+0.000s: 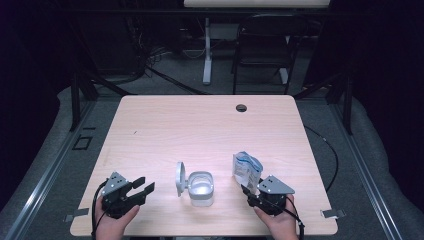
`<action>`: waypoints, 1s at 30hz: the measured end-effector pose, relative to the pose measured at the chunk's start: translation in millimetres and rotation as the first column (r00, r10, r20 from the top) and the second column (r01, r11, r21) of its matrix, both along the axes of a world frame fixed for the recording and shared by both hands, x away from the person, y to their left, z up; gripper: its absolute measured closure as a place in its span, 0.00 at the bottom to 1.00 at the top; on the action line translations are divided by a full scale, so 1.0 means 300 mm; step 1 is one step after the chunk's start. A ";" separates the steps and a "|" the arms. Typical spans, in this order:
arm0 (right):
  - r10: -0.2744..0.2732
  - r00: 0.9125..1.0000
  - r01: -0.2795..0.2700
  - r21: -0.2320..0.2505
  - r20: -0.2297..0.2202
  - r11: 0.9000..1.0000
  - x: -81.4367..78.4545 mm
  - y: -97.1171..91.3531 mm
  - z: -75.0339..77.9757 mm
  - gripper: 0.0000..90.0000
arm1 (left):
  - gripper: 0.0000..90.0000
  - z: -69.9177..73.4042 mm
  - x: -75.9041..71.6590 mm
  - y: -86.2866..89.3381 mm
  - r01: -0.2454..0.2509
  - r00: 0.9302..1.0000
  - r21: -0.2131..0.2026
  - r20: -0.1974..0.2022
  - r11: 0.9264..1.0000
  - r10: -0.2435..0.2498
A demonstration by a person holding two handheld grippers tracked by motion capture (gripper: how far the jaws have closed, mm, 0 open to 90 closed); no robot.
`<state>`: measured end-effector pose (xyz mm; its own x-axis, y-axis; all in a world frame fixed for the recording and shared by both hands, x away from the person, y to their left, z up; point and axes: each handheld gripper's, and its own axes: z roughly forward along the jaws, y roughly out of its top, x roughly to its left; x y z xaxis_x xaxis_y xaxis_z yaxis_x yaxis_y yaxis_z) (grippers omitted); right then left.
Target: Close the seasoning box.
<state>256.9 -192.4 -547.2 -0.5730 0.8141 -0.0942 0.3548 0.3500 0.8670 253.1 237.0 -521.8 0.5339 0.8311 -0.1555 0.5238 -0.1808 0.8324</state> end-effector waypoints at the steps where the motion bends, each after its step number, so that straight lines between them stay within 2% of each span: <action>1: 0.000 1.000 0.000 -0.002 0.000 1.000 -0.004 -0.002 0.002 0.53 | 0.62 0.001 -0.001 -0.001 0.003 1.000 0.003 -0.007 1.000 -0.003; 6: -0.011 1.000 0.011 0.002 0.006 1.000 -0.017 -0.016 0.004 0.52 | 0.66 -0.001 0.000 -0.012 0.017 1.000 0.006 -0.016 1.000 -0.017; 10: -0.011 1.000 0.011 0.010 0.009 1.000 -0.033 -0.026 0.004 0.51 | 0.69 0.004 -0.003 -0.021 0.023 1.000 0.013 -0.008 1.000 -0.023; 14: -0.006 1.000 0.006 -0.004 0.015 1.000 -0.043 -0.028 0.003 0.51 | 0.72 0.006 -0.006 -0.027 0.025 1.000 0.009 -0.019 1.000 -0.025; 16: -0.008 1.000 0.008 0.007 0.020 1.000 -0.044 -0.031 0.001 0.51 | 0.73 0.006 -0.006 -0.030 0.030 0.999 0.006 -0.017 1.000 -0.030; 24: -0.013 1.000 0.013 0.022 0.008 1.000 -0.048 -0.050 -0.005 0.50 | 0.78 0.016 -0.006 -0.048 0.045 0.999 0.023 -0.013 0.999 -0.045; 26: -0.021 1.000 0.020 0.035 0.006 0.999 -0.047 -0.057 -0.009 0.50 | 0.80 0.017 -0.003 -0.053 0.048 0.999 0.008 -0.011 0.999 -0.048; 30: -0.026 1.000 0.026 0.036 -0.007 0.999 -0.051 -0.073 -0.013 0.50 | 0.84 0.026 0.000 -0.063 0.053 0.999 0.010 -0.007 0.999 -0.053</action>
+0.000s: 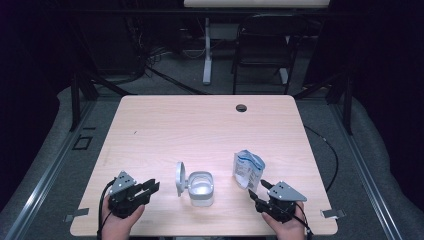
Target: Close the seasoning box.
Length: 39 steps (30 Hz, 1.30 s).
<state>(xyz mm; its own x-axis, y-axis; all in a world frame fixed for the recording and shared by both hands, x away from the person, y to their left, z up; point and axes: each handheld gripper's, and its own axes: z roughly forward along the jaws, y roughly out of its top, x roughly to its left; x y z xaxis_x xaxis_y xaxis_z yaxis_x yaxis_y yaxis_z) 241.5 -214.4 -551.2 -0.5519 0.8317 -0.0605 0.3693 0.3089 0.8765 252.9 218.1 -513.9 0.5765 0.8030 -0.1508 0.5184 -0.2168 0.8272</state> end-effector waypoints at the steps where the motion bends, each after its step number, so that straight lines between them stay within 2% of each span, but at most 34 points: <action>1: -0.001 1.000 0.001 -0.003 0.000 1.000 -0.003 -0.004 0.001 0.50 | 0.85 0.005 0.000 -0.001 0.008 1.000 0.009 -0.002 1.000 -0.008; 6: 0.002 1.000 -0.002 -0.009 -0.005 1.000 -0.013 -0.025 0.007 0.50 | 0.92 0.023 0.003 -0.026 0.021 1.000 0.017 0.017 1.000 -0.021; 11: -0.002 1.000 0.002 0.008 -0.012 1.000 -0.021 -0.042 0.003 0.49 | 1.00 0.039 0.010 -0.052 0.049 0.999 0.025 0.011 0.998 -0.049; 20: -0.024 1.000 0.024 0.014 0.002 1.000 -0.030 -0.057 -0.004 0.50 | 1.00 0.075 0.022 -0.100 0.069 0.997 0.020 0.028 0.997 -0.069; 28: -0.021 1.000 0.021 0.006 0.000 1.000 -0.041 -0.060 -0.008 0.49 | 1.00 0.091 0.040 -0.138 0.097 0.995 0.030 0.026 0.995 -0.097; 33: -0.024 1.000 0.024 0.006 -0.006 1.000 -0.042 -0.064 -0.012 0.49 | 1.00 0.095 0.051 -0.156 0.106 0.994 0.009 0.021 0.994 -0.106; 39: -0.031 0.999 0.031 0.018 -0.007 0.999 -0.044 -0.066 -0.015 0.49 | 1.00 0.096 0.062 -0.192 0.121 0.992 0.013 0.018 0.993 -0.122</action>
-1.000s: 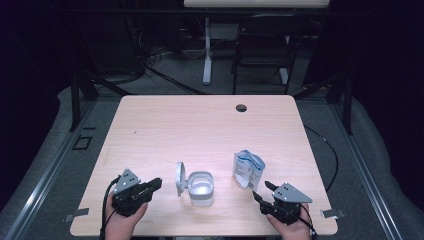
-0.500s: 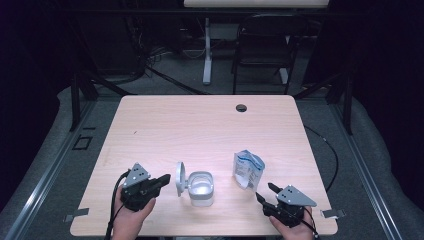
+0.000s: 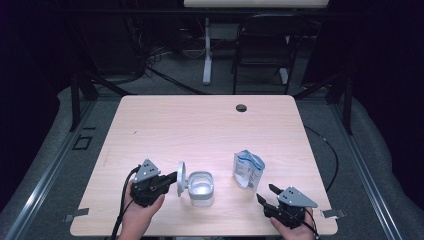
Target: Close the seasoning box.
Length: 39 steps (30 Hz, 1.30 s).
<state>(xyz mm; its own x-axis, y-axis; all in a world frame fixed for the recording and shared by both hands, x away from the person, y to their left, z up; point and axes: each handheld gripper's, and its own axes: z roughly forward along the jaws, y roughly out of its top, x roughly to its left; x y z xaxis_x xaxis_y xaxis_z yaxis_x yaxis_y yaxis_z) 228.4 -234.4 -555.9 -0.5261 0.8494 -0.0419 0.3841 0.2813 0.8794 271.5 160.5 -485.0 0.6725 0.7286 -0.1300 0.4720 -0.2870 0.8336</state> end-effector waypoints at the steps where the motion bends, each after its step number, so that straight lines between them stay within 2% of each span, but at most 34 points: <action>1: 0.000 1.000 0.000 0.001 0.000 1.000 0.000 0.000 0.000 0.49 | 1.00 0.000 0.002 -0.005 0.004 1.000 -0.001 -0.001 1.000 -0.004; 9: -0.004 1.000 0.004 0.006 0.003 1.000 -0.001 -0.005 0.001 0.49 | 1.00 0.001 0.004 -0.063 0.053 0.999 -0.001 -0.008 0.999 -0.053; 11: -0.008 1.000 0.008 0.006 -0.002 1.000 -0.002 -0.008 0.001 0.50 | 1.00 0.001 0.002 -0.077 0.064 0.998 0.010 -0.001 0.998 -0.064; 18: -0.010 1.000 0.010 0.014 -0.003 1.000 -0.003 -0.011 0.003 0.49 | 1.00 0.004 0.000 -0.070 0.054 0.999 0.007 0.006 0.999 -0.054; 24: -0.009 1.000 0.009 0.013 -0.005 1.000 -0.003 -0.011 0.004 0.49 | 0.97 0.017 -0.008 -0.027 0.029 1.000 0.004 0.013 1.000 -0.029; 30: -0.012 1.000 0.012 0.019 -0.004 1.000 -0.005 -0.014 0.008 0.49 | 0.92 0.017 -0.025 0.043 -0.013 1.000 -0.003 0.021 1.000 0.014; 35: -0.010 1.000 0.010 0.017 -0.005 1.000 -0.005 -0.014 0.008 0.49 | 0.81 -0.012 -0.043 0.111 -0.060 0.998 -0.025 0.016 0.998 0.060; 39: -0.010 1.000 0.010 0.013 -0.003 1.000 -0.006 -0.013 0.010 0.49 | 0.72 -0.050 -0.060 0.157 -0.102 0.995 -0.025 0.017 0.994 0.103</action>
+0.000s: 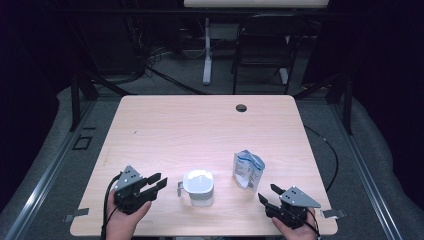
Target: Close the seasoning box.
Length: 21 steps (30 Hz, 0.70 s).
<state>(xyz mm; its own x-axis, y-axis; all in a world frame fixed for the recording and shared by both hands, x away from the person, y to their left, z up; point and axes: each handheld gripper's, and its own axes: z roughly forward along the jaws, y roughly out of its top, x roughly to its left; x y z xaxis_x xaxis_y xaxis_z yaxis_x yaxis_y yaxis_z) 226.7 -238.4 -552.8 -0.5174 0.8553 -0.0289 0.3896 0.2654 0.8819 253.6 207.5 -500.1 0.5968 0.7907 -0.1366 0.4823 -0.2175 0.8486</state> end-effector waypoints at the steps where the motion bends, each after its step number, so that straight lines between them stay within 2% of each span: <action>1: 0.000 1.000 0.000 -0.001 0.000 1.000 0.000 0.000 0.000 0.49 | 0.70 -0.010 -0.005 0.010 -0.012 1.000 0.002 -0.006 1.000 0.012; 7: 0.001 1.000 -0.001 -0.002 -0.002 1.000 0.000 -0.001 -0.004 0.49 | 0.61 -0.069 -0.018 0.067 -0.064 0.998 0.022 -0.018 0.998 0.065; 11: -0.002 1.000 0.002 -0.007 -0.001 1.000 -0.001 -0.002 -0.004 0.49 | 0.59 -0.106 -0.027 0.106 -0.092 0.995 0.042 -0.031 0.995 0.093; 14: -0.004 1.000 0.004 -0.012 -0.007 1.000 -0.001 -0.006 -0.005 0.49 | 0.58 -0.129 -0.025 0.134 -0.115 0.992 0.042 -0.042 0.992 0.117; 17: -0.002 1.000 0.002 -0.010 -0.006 1.000 0.000 -0.005 -0.009 0.49 | 0.56 -0.148 -0.023 0.150 -0.139 0.989 0.039 -0.047 0.989 0.141; 21: -0.008 1.000 0.007 -0.012 -0.011 1.000 -0.001 -0.004 -0.014 0.49 | 0.55 -0.178 -0.020 0.156 -0.144 0.987 0.053 -0.064 0.988 0.147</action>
<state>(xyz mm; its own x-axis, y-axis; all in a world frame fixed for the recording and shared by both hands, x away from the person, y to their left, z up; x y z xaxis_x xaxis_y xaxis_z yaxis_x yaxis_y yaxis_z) 226.5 -239.5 -557.1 -0.5113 0.8588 -0.0337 0.4011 0.2731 0.8744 247.7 254.4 -553.4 0.4656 0.8750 -0.1324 0.5672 -0.1802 0.8036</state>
